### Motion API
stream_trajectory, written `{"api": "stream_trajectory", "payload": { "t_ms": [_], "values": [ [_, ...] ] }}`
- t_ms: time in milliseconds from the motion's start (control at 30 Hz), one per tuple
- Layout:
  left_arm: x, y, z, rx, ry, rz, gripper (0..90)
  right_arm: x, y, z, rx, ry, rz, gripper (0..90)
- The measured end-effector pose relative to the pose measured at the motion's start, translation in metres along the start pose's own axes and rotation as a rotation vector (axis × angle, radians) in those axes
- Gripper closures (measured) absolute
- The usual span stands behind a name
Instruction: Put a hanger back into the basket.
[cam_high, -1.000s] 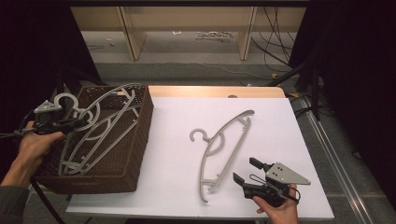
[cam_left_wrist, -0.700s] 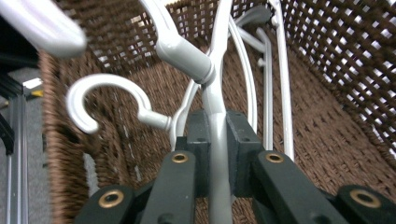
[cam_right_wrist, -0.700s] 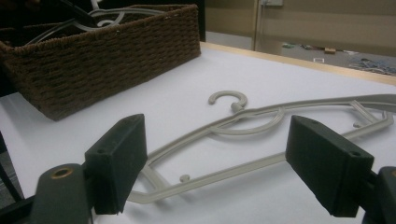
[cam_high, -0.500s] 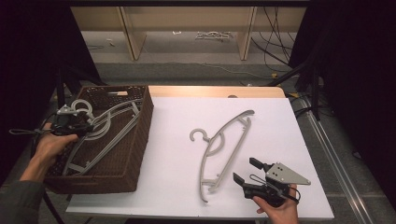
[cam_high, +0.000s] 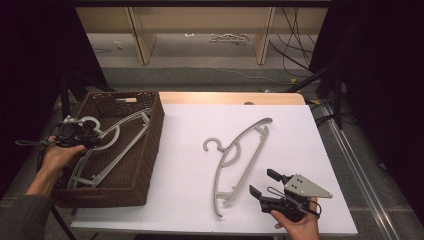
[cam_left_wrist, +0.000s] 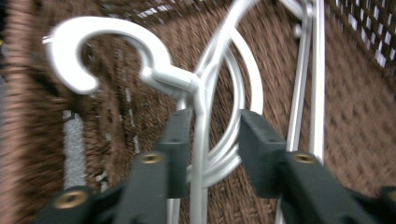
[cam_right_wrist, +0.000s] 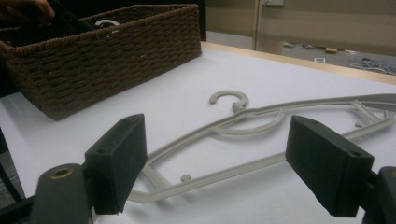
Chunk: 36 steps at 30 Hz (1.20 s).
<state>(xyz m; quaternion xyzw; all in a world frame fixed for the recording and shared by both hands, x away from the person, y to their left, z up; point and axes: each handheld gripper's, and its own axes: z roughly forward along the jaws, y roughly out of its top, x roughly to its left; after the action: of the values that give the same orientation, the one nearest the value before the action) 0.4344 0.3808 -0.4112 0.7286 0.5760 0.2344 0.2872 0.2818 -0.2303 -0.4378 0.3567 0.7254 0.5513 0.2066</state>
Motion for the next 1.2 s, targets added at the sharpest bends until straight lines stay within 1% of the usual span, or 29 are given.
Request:
{"api": "stream_trajectory", "payload": {
  "t_ms": [33, 67, 133, 200, 233, 267, 300, 367, 400, 433, 500, 533, 567, 600, 667, 733, 800, 833, 867, 900, 933, 967, 1000, 1033, 1067, 1100, 1133, 1167, 1200],
  "values": [
    [0.000, 0.001, -0.005, -0.008, -0.005, 0.014, 59.9, 0.000, 0.000, 0.000, 0.002, 0.000, 0.001, 21.7],
    [-0.002, 0.003, -0.009, -0.021, -0.008, 0.019, 58.9, 0.000, 0.000, 0.001, -0.004, 0.009, 0.004, 21.7],
    [-0.007, 0.006, -0.019, -0.039, -0.013, 0.001, 53.7, 0.000, 0.000, 0.001, -0.003, 0.007, 0.004, 21.7],
    [-0.016, 0.008, -0.031, -0.099, -0.008, -0.015, 46.5, 0.000, 0.000, 0.000, 0.001, -0.002, 0.000, 21.7],
    [-0.019, 0.009, -0.037, -0.118, -0.022, -0.009, 45.4, 0.000, 0.000, 0.000, -0.002, -0.003, -0.006, 21.7],
    [-0.025, 0.009, -0.043, -0.141, -0.036, -0.018, 44.0, 0.000, 0.000, 0.000, -0.003, -0.003, -0.008, 21.7],
    [-0.032, 0.008, -0.048, -0.173, -0.040, -0.034, 42.4, 0.000, 0.000, 0.000, 0.000, -0.001, 0.000, 21.7],
    [-0.047, 0.007, -0.059, -0.218, -0.065, -0.027, 39.7, 0.000, 0.000, 0.000, 0.000, 0.000, -0.003, 21.7],
    [-0.056, 0.006, -0.064, -0.241, -0.078, -0.019, 38.7, 0.001, -0.001, 0.001, -0.016, 0.011, 0.004, 21.7],
    [-0.065, 0.006, -0.069, -0.259, -0.095, -0.007, 37.5, 0.001, 0.000, 0.001, -0.016, 0.010, -0.001, 21.7],
    [-0.082, 0.004, -0.077, -0.294, -0.130, 0.002, 36.3, 0.001, 0.000, 0.001, -0.017, 0.008, 0.002, 21.6],
    [-0.089, 0.003, -0.079, -0.313, -0.146, 0.003, 35.2, 0.001, 0.000, 0.001, -0.017, 0.010, 0.003, 21.6],
    [-0.100, 0.002, -0.082, -0.339, -0.170, -0.006, 34.6, 0.000, 0.000, 0.001, -0.018, 0.011, 0.003, 21.6],
    [-0.109, 0.001, -0.084, -0.352, -0.187, -0.001, 34.4, 0.000, 0.000, 0.000, -0.003, 0.000, -0.005, 21.6],
    [-0.126, 0.000, -0.086, -0.372, -0.229, 0.007, 32.7, 0.000, 0.001, 0.000, -0.007, 0.001, -0.005, 21.6],
    [-0.143, -0.002, -0.085, -0.375, -0.263, 0.025, 32.0, 0.000, 0.000, 0.000, -0.006, -0.004, -0.008, 21.6],
    [-0.159, -0.003, -0.083, -0.385, -0.289, 0.043, 31.5, 0.000, 0.000, 0.000, -0.004, -0.001, -0.006, 21.6],
    [-0.167, -0.004, -0.082, -0.387, -0.298, 0.052, 31.2, 0.000, 0.001, -0.001, 0.008, 0.003, -0.005, 21.6],
    [-0.174, -0.004, -0.081, -0.396, -0.306, 0.065, 30.3, 0.000, 0.000, 0.000, -0.001, -0.002, -0.007, 21.6],
    [-0.180, -0.005, -0.080, -0.406, -0.318, 0.065, 29.4, 0.000, 0.000, 0.000, -0.006, -0.005, -0.008, 21.6],
    [-0.186, -0.006, -0.078, -0.419, -0.335, 0.050, 28.4, 0.000, 0.000, 0.000, -0.005, -0.005, -0.007, 21.6],
    [-0.191, -0.008, -0.076, -0.427, -0.361, 0.042, 27.9, 0.000, 0.001, -0.001, 0.006, 0.005, -0.002, 21.6],
    [-0.196, -0.009, -0.074, -0.426, -0.383, 0.044, 27.5, 0.001, 0.001, 0.000, -0.008, 0.002, -0.006, 21.6],
    [-0.201, -0.011, -0.072, -0.429, -0.401, 0.043, 26.0, 0.001, 0.001, 0.000, -0.009, 0.002, -0.009, 21.6],
    [-0.205, -0.013, -0.070, -0.433, -0.420, 0.053, 24.6, 0.001, 0.000, 0.000, -0.008, 0.005, -0.008, 21.6],
    [-0.209, -0.015, -0.068, -0.435, -0.440, 0.077, 23.7, 0.000, 0.000, -0.001, -0.001, -0.001, -0.008, 21.6],
    [-0.212, -0.016, -0.067, -0.446, -0.442, 0.096, 22.3, 0.000, 0.000, 0.000, -0.005, 0.011, -0.001, 21.6],
    [-0.215, -0.019, -0.066, -0.453, -0.437, 0.096, 21.3, 0.001, 0.000, 0.001, -0.014, 0.011, 0.005, 21.6],
    [-0.217, -0.021, -0.064, -0.458, -0.444, 0.098, 20.0, 0.000, 0.000, 0.000, -0.004, 0.000, -0.006, 21.6]
  ]
}}
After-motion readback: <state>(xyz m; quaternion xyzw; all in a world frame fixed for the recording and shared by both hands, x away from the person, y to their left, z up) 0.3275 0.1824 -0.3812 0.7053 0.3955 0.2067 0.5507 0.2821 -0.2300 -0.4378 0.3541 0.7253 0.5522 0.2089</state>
